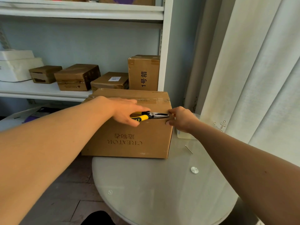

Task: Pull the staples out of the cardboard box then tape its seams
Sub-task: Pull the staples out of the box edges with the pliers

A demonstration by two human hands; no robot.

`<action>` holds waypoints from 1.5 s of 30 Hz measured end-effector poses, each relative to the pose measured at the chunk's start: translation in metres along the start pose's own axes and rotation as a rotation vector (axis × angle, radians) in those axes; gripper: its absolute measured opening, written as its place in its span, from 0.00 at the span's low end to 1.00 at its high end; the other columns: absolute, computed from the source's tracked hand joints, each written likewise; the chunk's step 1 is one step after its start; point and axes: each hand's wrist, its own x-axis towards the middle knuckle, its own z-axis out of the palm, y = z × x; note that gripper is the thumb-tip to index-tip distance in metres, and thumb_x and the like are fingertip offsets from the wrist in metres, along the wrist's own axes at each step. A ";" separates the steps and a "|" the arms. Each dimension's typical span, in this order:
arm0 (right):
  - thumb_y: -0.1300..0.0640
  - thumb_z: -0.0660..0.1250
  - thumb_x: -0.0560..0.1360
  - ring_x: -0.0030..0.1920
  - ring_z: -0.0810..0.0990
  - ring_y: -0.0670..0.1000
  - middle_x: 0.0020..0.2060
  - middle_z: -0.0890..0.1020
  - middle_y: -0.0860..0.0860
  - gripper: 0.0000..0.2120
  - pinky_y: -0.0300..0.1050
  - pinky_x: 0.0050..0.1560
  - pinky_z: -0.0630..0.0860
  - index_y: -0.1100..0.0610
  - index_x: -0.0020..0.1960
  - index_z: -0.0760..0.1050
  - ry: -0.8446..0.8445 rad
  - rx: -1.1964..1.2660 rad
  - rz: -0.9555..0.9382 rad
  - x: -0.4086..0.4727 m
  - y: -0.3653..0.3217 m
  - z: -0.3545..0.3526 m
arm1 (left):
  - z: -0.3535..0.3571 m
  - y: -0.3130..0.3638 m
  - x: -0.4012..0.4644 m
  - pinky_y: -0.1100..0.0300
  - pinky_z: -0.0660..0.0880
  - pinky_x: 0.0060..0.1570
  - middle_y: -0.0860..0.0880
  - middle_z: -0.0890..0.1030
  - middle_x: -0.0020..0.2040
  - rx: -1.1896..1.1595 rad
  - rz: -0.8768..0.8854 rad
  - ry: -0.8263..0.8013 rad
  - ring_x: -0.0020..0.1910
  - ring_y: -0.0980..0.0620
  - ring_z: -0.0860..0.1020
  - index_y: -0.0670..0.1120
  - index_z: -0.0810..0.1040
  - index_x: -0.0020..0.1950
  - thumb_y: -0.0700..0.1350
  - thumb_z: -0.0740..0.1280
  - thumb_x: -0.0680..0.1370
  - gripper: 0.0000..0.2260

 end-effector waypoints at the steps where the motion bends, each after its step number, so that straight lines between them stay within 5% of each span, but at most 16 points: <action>1: 0.55 0.67 0.77 0.57 0.77 0.56 0.59 0.78 0.55 0.21 0.50 0.60 0.74 0.58 0.68 0.70 -0.004 -0.007 -0.001 0.001 0.000 -0.001 | 0.000 0.000 0.000 0.60 0.67 0.40 0.50 0.67 0.54 -0.003 0.009 0.008 0.45 0.54 0.69 0.62 0.47 0.76 0.58 0.60 0.78 0.31; 12: 0.55 0.67 0.77 0.56 0.77 0.55 0.58 0.78 0.54 0.22 0.48 0.59 0.74 0.58 0.69 0.69 -0.009 -0.044 0.006 0.000 -0.003 0.001 | 0.005 0.016 -0.007 0.65 0.63 0.34 0.52 0.66 0.50 -0.063 0.002 0.049 0.41 0.57 0.67 0.57 0.52 0.77 0.55 0.60 0.79 0.29; 22: 0.56 0.67 0.77 0.54 0.79 0.55 0.55 0.80 0.55 0.19 0.49 0.57 0.75 0.57 0.67 0.72 0.008 -0.008 0.009 -0.002 -0.003 0.001 | 0.015 0.013 -0.014 0.61 0.69 0.40 0.50 0.72 0.51 -0.189 -0.005 0.108 0.41 0.56 0.69 0.57 0.55 0.76 0.53 0.60 0.80 0.26; 33: 0.55 0.69 0.75 0.56 0.78 0.54 0.59 0.79 0.54 0.23 0.47 0.56 0.75 0.57 0.69 0.71 -0.006 -0.036 -0.016 0.003 -0.002 -0.002 | 0.006 0.013 -0.006 0.65 0.63 0.36 0.52 0.66 0.50 -0.119 0.004 0.071 0.39 0.61 0.65 0.57 0.53 0.77 0.55 0.61 0.79 0.28; 40: 0.55 0.69 0.75 0.57 0.78 0.55 0.59 0.78 0.54 0.24 0.48 0.58 0.75 0.56 0.69 0.70 -0.009 -0.068 -0.025 0.005 -0.004 -0.003 | 0.004 0.010 -0.004 0.65 0.66 0.38 0.51 0.73 0.61 -0.267 0.020 0.036 0.43 0.58 0.69 0.54 0.61 0.75 0.50 0.62 0.79 0.24; 45: 0.55 0.69 0.75 0.57 0.78 0.55 0.59 0.79 0.54 0.23 0.48 0.58 0.75 0.57 0.69 0.70 -0.011 -0.068 -0.024 0.002 -0.005 -0.002 | 0.003 0.007 -0.003 0.54 0.78 0.46 0.48 0.73 0.59 -0.415 -0.001 -0.071 0.48 0.50 0.75 0.52 0.62 0.74 0.48 0.62 0.79 0.23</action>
